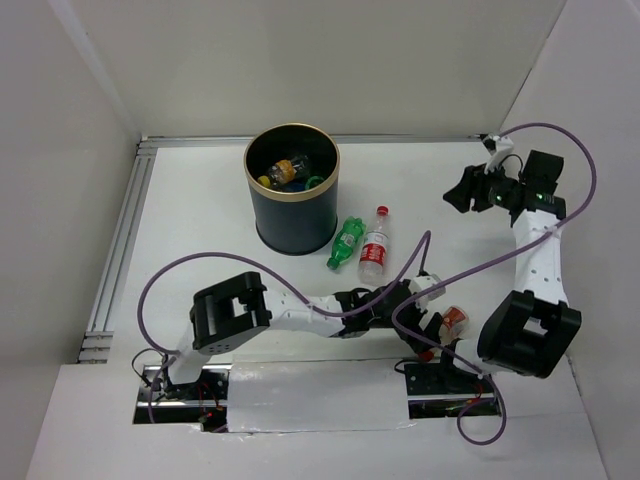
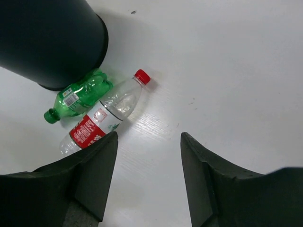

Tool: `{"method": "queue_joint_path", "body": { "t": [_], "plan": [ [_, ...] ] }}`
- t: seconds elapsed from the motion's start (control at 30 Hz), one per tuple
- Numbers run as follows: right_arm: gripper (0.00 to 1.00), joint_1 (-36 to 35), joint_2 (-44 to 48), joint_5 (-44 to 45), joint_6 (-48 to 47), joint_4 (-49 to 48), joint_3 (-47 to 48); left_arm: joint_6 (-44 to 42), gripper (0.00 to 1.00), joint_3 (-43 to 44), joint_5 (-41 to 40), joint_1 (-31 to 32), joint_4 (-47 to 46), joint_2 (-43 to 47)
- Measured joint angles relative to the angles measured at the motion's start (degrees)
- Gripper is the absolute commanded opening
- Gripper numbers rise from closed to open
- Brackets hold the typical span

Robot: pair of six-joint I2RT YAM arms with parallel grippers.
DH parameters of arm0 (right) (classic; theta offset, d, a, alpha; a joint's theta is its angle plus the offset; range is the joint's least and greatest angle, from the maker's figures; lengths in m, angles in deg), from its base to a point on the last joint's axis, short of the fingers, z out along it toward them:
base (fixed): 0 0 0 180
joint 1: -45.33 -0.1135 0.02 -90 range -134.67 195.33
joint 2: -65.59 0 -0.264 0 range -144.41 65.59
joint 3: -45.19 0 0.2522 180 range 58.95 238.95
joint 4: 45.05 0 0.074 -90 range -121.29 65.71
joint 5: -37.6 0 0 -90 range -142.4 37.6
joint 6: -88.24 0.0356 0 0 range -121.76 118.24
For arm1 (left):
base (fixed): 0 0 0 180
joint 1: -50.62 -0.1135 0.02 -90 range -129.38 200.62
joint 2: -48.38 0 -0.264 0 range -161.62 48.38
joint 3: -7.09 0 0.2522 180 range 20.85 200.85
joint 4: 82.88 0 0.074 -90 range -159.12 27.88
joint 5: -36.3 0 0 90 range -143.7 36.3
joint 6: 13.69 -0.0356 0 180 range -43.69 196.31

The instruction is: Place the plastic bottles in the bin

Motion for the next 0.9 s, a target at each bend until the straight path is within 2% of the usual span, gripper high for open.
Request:
{"method": "queue_joint_path", "body": {
  "t": [0.23,0.3,0.37,0.4,0.47,0.5,0.53,0.63,0.67,0.7,0.73,0.77,0.8,0.9],
  "plan": [
    [0.69,6.43,1.79,-4.68,-0.70,0.57,-2.56,0.61,0.94,6.80,4.98,0.26,0.81,-7.15],
    [0.70,7.52,1.84,-5.77,-0.68,0.66,-3.26,0.85,0.86,7.89,5.31,0.55,1.90,-9.03],
    [0.70,8.17,1.84,-6.69,-0.68,0.74,-4.07,1.05,0.69,9.55,4.63,0.98,3.23,-10.99],
    [0.70,8.44,1.84,-7.02,-0.70,0.83,-4.35,1.20,0.53,10.80,3.50,1.29,3.74,-11.72],
    [0.69,8.61,1.84,-7.91,-0.70,1.07,-4.76,1.20,0.38,12.70,0.50,2.05,5.77,-12.41],
    [0.64,8.74,1.84,-8.68,-0.81,1.40,-4.79,1.33,0.31,13.00,-1.27,2.43,6.34,-12.41],
    [0.58,8.85,1.84,-9.62,-1.03,1.55,-4.79,1.42,0.21,12.96,-2.86,2.73,6.64,-12.26],
    [0.36,9.75,1.86,-13.77,-2.84,2.95,-4.79,1.49,0.09,8.59,-7.96,3.67,5.27,-9.51],
    [0.35,10.19,1.86,-15.23,-3.93,3.85,-4.81,1.46,0.02,6.67,-9.49,3.74,5.81,-7.76],
    [0.37,10.51,1.88,-16.50,-4.70,4.57,-4.81,1.36,0.02,5.14,-10.80,3.67,6.64,-6.19],
    [0.44,10.88,1.95,-17.73,-5.33,5.27,-4.81,1.20,0.02,3.76,-12.22,3.48,7.48,-4.74],
    [0.83,11.37,2.08,-19.12,-6.10,5.68,-4.83,1.07,0.02,2.56,-13.60,3.08,8.44,-3.08],
    [1.00,11.87,2.27,-20.68,-6.47,6.14,-4.90,0.66,0.02,1.55,-14.82,2.45,9.18,-1.31],
    [1.00,13.73,3.39,-24.79,-9.18,6.62,-5.07,-1.20,0.02,-0.83,-18.05,-0.22,11.04,5.14]
  ]
}}
